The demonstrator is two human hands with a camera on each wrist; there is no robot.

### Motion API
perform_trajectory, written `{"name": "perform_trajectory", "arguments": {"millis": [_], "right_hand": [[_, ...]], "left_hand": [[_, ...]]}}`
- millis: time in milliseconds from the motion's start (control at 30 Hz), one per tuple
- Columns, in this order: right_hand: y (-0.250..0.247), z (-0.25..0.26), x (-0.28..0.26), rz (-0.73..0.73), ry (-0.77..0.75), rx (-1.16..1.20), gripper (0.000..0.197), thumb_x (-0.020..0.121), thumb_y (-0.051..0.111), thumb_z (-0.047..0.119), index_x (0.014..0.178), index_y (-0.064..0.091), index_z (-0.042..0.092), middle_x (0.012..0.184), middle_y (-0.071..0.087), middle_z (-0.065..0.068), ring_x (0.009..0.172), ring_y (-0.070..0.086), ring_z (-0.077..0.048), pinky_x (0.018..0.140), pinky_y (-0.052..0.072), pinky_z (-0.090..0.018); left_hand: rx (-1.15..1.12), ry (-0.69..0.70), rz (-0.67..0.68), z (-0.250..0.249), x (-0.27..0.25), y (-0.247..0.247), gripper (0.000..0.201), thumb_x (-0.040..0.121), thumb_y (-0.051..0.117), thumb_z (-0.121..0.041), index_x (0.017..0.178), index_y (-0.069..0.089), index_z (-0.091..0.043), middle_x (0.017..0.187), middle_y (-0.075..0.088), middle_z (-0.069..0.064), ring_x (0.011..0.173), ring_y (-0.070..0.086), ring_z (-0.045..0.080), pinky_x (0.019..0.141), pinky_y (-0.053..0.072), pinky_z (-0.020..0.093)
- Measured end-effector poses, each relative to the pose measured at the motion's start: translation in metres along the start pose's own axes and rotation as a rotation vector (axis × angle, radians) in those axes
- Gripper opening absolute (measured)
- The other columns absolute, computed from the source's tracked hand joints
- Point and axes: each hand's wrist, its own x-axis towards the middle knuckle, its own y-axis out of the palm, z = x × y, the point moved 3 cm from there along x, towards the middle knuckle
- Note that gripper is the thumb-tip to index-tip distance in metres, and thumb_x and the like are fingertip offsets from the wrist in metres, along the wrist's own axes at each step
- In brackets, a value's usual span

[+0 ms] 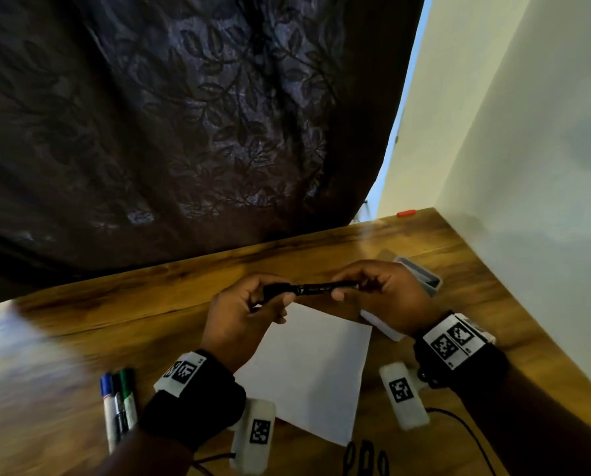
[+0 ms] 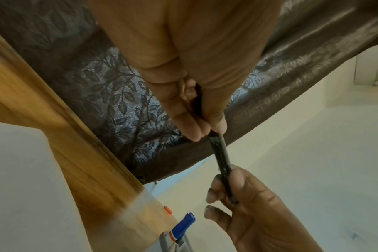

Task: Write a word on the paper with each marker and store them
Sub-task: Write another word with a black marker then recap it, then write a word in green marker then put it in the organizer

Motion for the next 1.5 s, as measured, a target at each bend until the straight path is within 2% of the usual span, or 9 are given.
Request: {"name": "perform_trajectory", "arguments": {"millis": [100,167,233,400,567,667,833,1167,1500], "right_hand": [[-0.003,0.005,0.000,0.162,-0.146,-0.257,0.014,0.082,0.079,0.033,0.087,0.070,0.043,0.085,0.071,0.021,0.083,0.066,-0.001,0.071,0.050,-0.015],[-0.004,0.007,0.000,0.177,-0.250,-0.372,0.002,0.085,0.075,0.036,0.086,0.073,0.037,0.084,0.071,0.017,0.083,0.062,-0.003,0.070,0.046,-0.016],[-0.011,0.000,-0.003,0.085,-0.314,-0.402,0.017,0.085,0.073,0.038,0.090,0.076,0.023,0.090,0.071,0.005,0.086,0.059,-0.004,0.074,0.047,-0.018],[-0.069,-0.039,-0.013,-0.191,-0.017,-0.279,0.012,0.085,0.075,0.030,0.093,0.075,0.021,0.086,0.072,0.006,0.078,0.066,-0.004,0.071,0.054,-0.028],[-0.117,-0.070,-0.022,-0.391,0.123,-0.052,0.031,0.084,0.078,0.021,0.113,0.067,0.018,0.077,0.071,0.006,0.079,0.068,-0.007,0.075,0.052,-0.016],[-0.116,-0.085,-0.016,-0.403,0.163,-0.099,0.040,0.085,0.076,0.023,0.121,0.059,0.021,0.080,0.072,0.001,0.082,0.070,-0.009,0.075,0.051,-0.015],[-0.110,-0.100,0.006,-0.395,0.197,-0.222,0.033,0.081,0.071,0.046,0.109,0.058,0.035,0.084,0.073,0.007,0.085,0.070,-0.009,0.082,0.058,-0.042],[-0.081,-0.111,0.028,-0.202,0.229,-0.438,0.026,0.083,0.073,0.041,0.103,0.067,0.025,0.087,0.068,0.013,0.085,0.065,-0.008,0.081,0.056,-0.033],[-0.091,-0.099,0.018,-0.283,0.236,-0.405,0.028,0.082,0.074,0.036,0.108,0.068,0.027,0.093,0.070,0.013,0.086,0.065,-0.006,0.085,0.055,-0.031]], "left_hand": [[0.093,0.040,0.070,-0.012,0.009,0.020,0.017,0.081,0.074,-0.026,0.097,0.070,-0.022,0.080,0.072,-0.003,0.071,0.069,0.011,0.063,0.056,0.020],[0.175,0.086,0.132,-0.019,0.015,0.039,0.018,0.081,0.074,-0.029,0.097,0.070,-0.023,0.080,0.071,-0.009,0.071,0.068,0.005,0.060,0.052,0.014],[0.214,0.114,0.176,-0.022,0.021,0.057,0.021,0.081,0.074,-0.033,0.100,0.069,-0.024,0.083,0.071,-0.010,0.071,0.068,0.002,0.060,0.051,0.012],[0.200,0.133,0.177,-0.015,0.031,0.084,0.022,0.083,0.073,-0.028,0.104,0.066,-0.029,0.089,0.070,-0.011,0.082,0.064,-0.003,0.068,0.050,0.009],[0.298,0.124,0.156,0.004,0.036,0.092,0.017,0.088,0.067,-0.030,0.105,0.065,-0.030,0.091,0.067,-0.017,0.089,0.061,-0.009,0.071,0.047,0.006],[0.362,0.115,0.142,0.013,0.040,0.095,0.016,0.089,0.064,-0.033,0.105,0.066,-0.031,0.092,0.066,-0.019,0.088,0.061,-0.009,0.070,0.047,0.004],[0.412,0.093,0.137,0.022,0.041,0.098,0.016,0.091,0.062,-0.035,0.105,0.067,-0.032,0.094,0.067,-0.018,0.088,0.063,-0.002,0.074,0.045,0.009],[0.495,0.113,0.107,0.030,0.034,0.088,0.017,0.093,0.058,-0.032,0.107,0.066,-0.028,0.093,0.067,-0.016,0.083,0.063,0.001,0.068,0.042,0.004],[0.486,0.084,0.080,0.047,0.024,0.063,0.015,0.092,0.059,-0.031,0.105,0.066,-0.029,0.094,0.069,-0.015,0.086,0.064,0.004,0.072,0.045,0.012]]}}
